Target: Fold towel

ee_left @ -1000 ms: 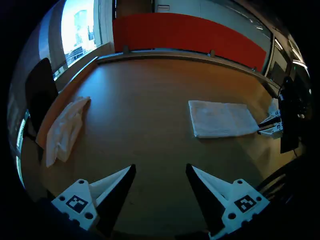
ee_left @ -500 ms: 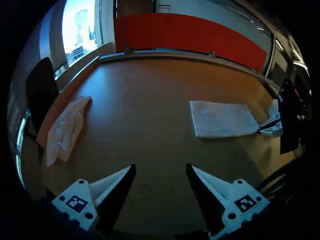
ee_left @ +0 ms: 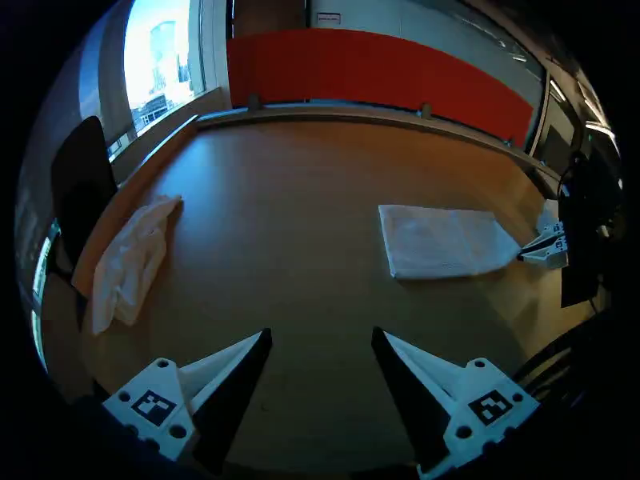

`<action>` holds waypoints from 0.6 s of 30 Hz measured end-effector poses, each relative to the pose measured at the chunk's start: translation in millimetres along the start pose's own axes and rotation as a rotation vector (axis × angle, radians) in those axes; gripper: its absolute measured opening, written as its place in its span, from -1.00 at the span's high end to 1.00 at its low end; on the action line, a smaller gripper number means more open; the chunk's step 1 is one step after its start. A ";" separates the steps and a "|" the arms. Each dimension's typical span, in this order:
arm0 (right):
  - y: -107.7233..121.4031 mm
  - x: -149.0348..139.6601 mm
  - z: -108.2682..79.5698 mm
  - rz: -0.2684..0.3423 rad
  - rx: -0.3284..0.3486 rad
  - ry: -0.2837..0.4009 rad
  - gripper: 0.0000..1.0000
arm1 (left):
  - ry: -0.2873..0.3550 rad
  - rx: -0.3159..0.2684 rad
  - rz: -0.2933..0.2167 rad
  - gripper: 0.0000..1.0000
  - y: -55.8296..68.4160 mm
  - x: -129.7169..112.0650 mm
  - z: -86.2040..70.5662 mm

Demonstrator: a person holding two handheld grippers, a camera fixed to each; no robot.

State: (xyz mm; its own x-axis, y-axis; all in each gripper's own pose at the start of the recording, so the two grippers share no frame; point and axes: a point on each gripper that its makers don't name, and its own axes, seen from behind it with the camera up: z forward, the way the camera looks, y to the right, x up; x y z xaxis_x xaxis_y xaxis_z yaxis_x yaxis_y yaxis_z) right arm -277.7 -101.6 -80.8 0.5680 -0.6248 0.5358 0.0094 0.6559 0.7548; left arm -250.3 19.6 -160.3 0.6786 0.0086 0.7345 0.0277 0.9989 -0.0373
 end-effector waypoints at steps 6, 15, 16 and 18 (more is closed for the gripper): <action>1.5 12.1 -2.9 -0.007 -0.007 0.024 0.93 | 0.003 0.003 -0.002 -0.85 -0.7 -2.2 -0.1; 5.4 33.4 -9.6 -0.034 -0.023 0.059 0.94 | 0.002 0.003 -0.005 -0.85 -1.2 -3.6 -1.6; 6.4 36.2 -11.3 -0.037 -0.027 0.065 0.94 | 0.003 0.002 -0.006 -0.85 -0.9 -3.1 -1.8; 8.5 42.1 -15.3 -0.042 -0.036 0.076 0.94 | 0.005 -0.001 -0.009 -0.85 -0.4 -1.8 -2.4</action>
State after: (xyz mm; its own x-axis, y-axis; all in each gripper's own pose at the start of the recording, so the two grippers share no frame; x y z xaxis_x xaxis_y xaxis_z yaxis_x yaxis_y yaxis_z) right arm -241.0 -115.8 -57.6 0.6272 -0.6190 0.4727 0.0630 0.6453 0.7613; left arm -249.7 19.1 -163.2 0.6819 -0.0006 0.7314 0.0343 0.9989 -0.0311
